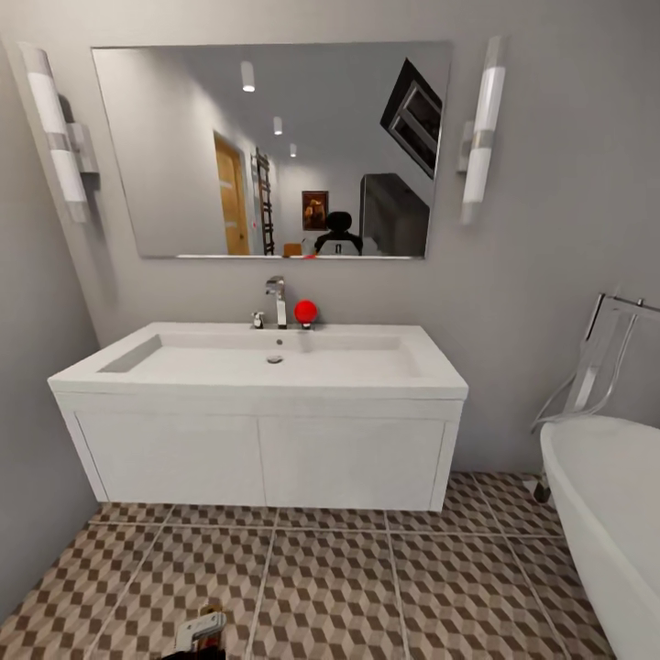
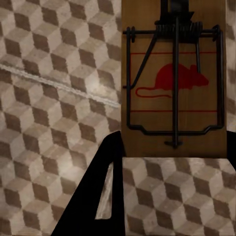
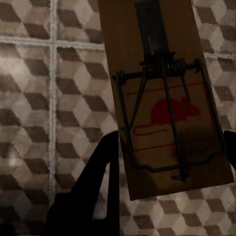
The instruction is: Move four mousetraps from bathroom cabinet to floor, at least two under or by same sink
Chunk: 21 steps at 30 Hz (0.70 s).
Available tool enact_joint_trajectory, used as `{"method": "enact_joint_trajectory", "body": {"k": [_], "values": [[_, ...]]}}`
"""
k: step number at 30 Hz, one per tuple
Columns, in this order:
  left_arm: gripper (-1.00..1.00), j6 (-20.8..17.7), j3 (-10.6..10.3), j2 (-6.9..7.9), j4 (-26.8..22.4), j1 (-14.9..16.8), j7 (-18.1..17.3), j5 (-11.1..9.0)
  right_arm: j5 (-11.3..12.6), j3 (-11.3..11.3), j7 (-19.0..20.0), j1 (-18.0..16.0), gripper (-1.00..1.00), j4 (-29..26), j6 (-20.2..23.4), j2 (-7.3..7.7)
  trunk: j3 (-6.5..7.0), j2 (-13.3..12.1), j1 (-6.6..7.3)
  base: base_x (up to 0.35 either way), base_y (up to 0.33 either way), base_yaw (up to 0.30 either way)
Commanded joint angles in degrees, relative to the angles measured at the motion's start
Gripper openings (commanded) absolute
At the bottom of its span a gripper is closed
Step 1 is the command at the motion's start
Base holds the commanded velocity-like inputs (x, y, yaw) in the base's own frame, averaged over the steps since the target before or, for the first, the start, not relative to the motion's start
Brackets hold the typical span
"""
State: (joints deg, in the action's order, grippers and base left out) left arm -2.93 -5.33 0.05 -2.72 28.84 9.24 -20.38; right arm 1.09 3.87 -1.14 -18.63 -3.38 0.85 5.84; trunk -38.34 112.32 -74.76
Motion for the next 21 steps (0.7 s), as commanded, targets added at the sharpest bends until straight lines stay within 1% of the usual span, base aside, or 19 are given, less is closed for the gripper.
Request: {"method": "enact_joint_trajectory", "body": {"k": [1,2,3,5,6,8,9,13,14,16,17,19,20,21], "values": [[-1.0,-0.56,-0.5,0.03,-0.84,-0.01,0.63,-0.38,0.26,0.35,-0.11,0.0,-1.0,-1.38,0.81,-0.02,-0.25,0.44,-0.22,0.0,0.0,0.0],[-1.0,-0.86,-0.49,0.05,-1.5,-0.01,0.84,-0.38,0.28,0.35,-0.1,0.0,-1.0,-2.68,1.58,-0.02,-0.43,0.84,-0.44,0.0,0.0,0.0],[-1.0,-1.69,-0.5,0.06,-2.7,-0.01,1.13,-0.38,0.36,0.35,-0.1,0.0,-1.0,-5.19,3.46,-0.03,-0.61,1.24,-0.66,0.0,0.0,0.0],[-1.0,-2.79,-0.49,0.05,-3.66,-0.01,1.34,-0.37,0.4,0.35,-0.14,0.0,-1.0,-7.45,5.68,-0.03,-0.97,2.04,-1.1,0.0,0.0,0.0],[-1.0,-3.95,-0.48,-0.02,-4.37,-0.01,1.48,-0.37,0.4,0.33,-0.23,0.0,-1.0,-9.45,8.08,-0.03,-1.15,2.44,-1.32,0.0,0.0,0.0],[-1.0,-4.91,-0.49,-0.06,-5.07,-0.01,1.58,-0.37,0.37,0.31,-0.31,0.0,-1.0,-11.3,10.19,-0.04,-1.51,3.25,-1.76,0.0,0.0,0.0],[-1.0,-5.58,-0.51,-0.03,-6.0,-0.01,1.64,-0.37,0.35,0.29,-0.36,0.0,-1.0,-13.21,11.81,-0.04,-1.69,3.65,-1.98,0.0,0.0,0.0],[-1.0,-7.32,-0.54,0.1,-9.79,-0.01,1.77,-0.37,0.44,0.24,-0.45,0.01,-1.0,-18.21,14.14,-0.04,-2.4,5.25,-2.85,0.0,0.0,0.0],[-1.0,-8.81,-0.55,0.14,-11.68,-0.01,1.79,-0.37,0.49,0.22,-0.53,0.01,-1.0,-19.99,14.63,0.01,-2.58,5.65,-3.07,0.0,0.0,0.0],[-1.0,-10.81,-0.52,0.16,-13.63,-0.01,1.82,-0.37,0.52,0.17,-0.61,0.0,-1.0,-21.5,14.99,0.06,-2.94,6.45,-3.51,0.0,0.0,0.0],[-1.0,-12.92,-0.5,0.15,-15.58,-0.01,1.87,-0.37,0.59,0.14,-0.74,0.0,-1.0,-22.7,15.35,0.08,-3.12,6.86,-3.73,0.0,0.0,0.0],[-1.0,-14.92,-0.49,0.14,-17.4,-0.01,1.91,-0.37,0.68,0.12,-0.89,0.03,-1.0,-23.5,16.07,0.09,-3.48,7.66,-4.17,0.0,0.0,0.0],[-1.0,-16.55,-0.48,0.15,-19.03,-0.01,1.94,-0.37,0.72,0.11,-1.13,0.08,-1.0,-24.01,17.29,0.02,-3.66,8.06,-4.39,0.0,0.0,0.0],[-1.0,-17.19,-0.48,0.16,-19.74,-0.01,1.95,-0.37,0.72,0.11,-1.24,0.1,-1.0,-24.19,18.02,-0.02,-3.84,8.46,-4.61,0.0,0.0,0.0]]}}
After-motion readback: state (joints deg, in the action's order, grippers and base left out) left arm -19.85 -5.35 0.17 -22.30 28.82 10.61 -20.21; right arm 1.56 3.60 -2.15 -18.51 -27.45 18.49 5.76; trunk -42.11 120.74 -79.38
